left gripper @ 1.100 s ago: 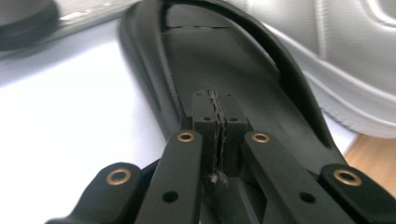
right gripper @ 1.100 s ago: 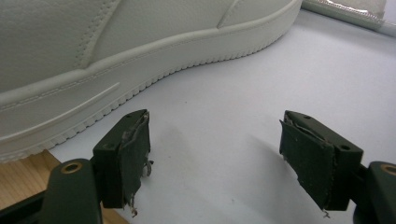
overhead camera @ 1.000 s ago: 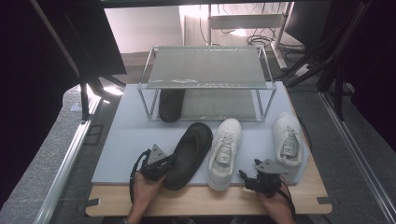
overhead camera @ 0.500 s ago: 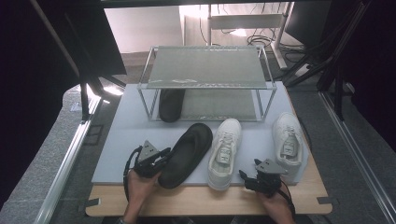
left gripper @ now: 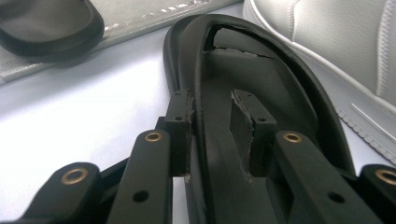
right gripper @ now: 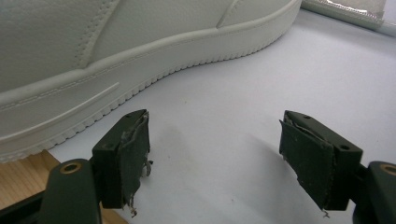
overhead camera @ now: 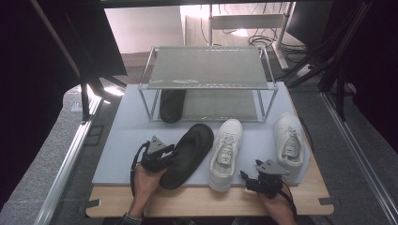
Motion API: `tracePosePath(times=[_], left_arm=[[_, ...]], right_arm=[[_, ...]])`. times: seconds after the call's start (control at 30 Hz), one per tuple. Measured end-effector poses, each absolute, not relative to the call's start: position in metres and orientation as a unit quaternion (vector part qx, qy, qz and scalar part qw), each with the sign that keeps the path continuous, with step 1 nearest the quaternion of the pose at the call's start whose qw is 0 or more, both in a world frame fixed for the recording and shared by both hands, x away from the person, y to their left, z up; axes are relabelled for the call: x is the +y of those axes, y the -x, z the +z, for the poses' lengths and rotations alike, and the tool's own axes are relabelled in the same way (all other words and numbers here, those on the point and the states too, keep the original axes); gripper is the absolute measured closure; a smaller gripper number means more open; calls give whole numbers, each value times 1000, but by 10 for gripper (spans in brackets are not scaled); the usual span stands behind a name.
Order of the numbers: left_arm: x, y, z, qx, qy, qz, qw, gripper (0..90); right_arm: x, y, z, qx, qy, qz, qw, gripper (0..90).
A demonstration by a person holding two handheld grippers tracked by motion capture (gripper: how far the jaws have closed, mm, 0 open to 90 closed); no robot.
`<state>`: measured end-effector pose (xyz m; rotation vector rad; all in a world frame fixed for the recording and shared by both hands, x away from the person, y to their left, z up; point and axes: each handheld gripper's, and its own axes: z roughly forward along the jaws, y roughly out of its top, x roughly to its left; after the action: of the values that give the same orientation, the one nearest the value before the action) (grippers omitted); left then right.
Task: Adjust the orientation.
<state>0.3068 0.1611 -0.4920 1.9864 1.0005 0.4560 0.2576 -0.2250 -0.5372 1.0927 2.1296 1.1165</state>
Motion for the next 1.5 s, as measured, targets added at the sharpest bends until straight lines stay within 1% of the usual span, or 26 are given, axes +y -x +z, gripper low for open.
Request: tracePosePath(times=[0.3, 0.4, 0.47, 0.57, 0.7, 1.1, 1.27, 1.5], left_arm=[[155, -320, -500, 406, -801, 177, 402, 700], [155, -321, -500, 407, -802, 180, 398, 737], [157, -321, -499, 410, -801, 180, 398, 780], [157, -322, -498, 410, -802, 177, 397, 794], [158, -322, -497, 415, -798, 185, 396, 815], [167, -326, -479, 419, -785, 186, 416, 824], [168, -334, -472, 426, -779, 195, 418, 822], [165, -352, -471, 446, -764, 210, 418, 819]], right_arm=[[-225, -258, -537, 781, -401, 410, 248, 247], [-225, -258, -537, 781, -401, 409, 248, 247], [-225, -258, -537, 781, -401, 410, 248, 247], [-225, -258, -537, 781, -401, 410, 248, 247], [-225, -258, -537, 781, -401, 410, 248, 247], [-225, -258, -537, 781, -401, 410, 248, 247], [-225, -258, -537, 781, -401, 410, 248, 247], [-225, -258, -537, 781, -401, 410, 248, 247]])
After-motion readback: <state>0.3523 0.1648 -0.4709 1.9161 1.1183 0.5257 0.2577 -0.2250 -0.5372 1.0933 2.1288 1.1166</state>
